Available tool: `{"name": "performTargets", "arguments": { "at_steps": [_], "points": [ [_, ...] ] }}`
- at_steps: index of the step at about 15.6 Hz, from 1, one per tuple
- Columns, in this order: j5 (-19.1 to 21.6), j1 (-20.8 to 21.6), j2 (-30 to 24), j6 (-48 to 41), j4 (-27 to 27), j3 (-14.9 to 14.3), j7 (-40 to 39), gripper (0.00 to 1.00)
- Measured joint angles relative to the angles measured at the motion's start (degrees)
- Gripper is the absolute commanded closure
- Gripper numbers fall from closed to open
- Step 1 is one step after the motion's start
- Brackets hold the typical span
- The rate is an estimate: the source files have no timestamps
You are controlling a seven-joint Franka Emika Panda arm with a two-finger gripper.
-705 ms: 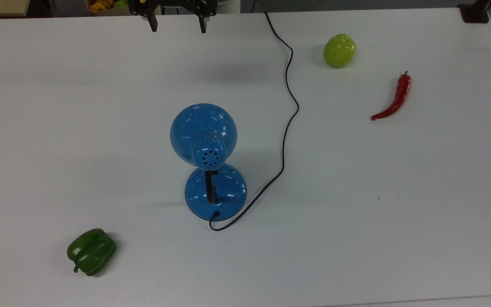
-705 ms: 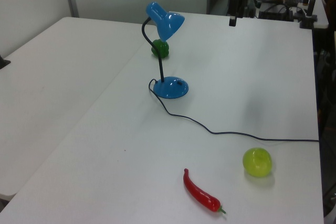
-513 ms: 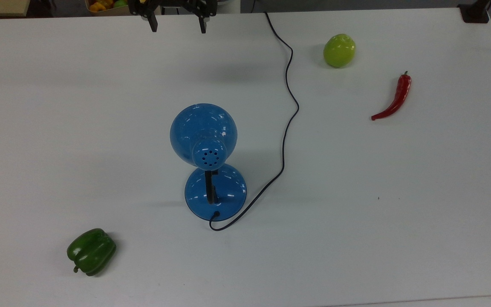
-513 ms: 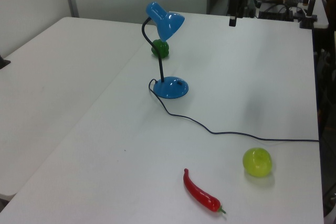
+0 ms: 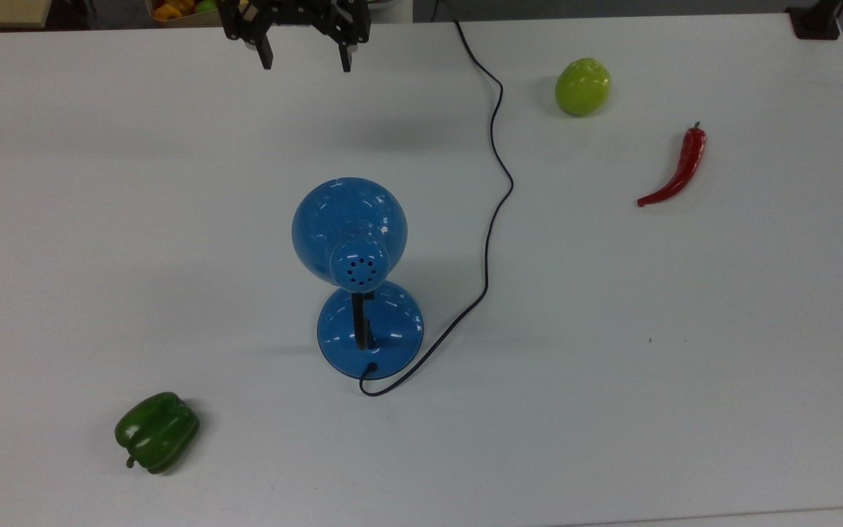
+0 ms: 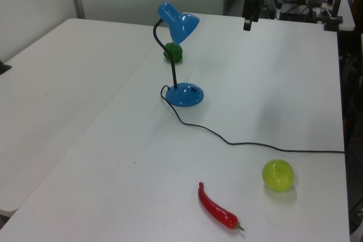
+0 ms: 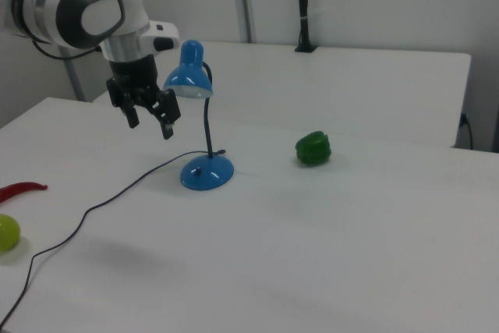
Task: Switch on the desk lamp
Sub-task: 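Move the gripper toward the blue lamp's base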
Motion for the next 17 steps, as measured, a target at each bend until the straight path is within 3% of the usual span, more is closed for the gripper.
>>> {"name": "performTargets", "arguments": {
  "at_steps": [2,4,13,17],
  "points": [
    [0.00,0.04,0.19,0.67,0.00,0.00,-0.16,0.90],
    [0.00,0.10,0.25,0.93,0.00,0.00,-0.58,1.00],
    [0.15,0.34,1.49,4.88,-0.46,0.01,-2.62,1.00],
    [2.48,0.43,2.73,9.45,-1.98,0.00,-3.71,1.00]
  ]
}}
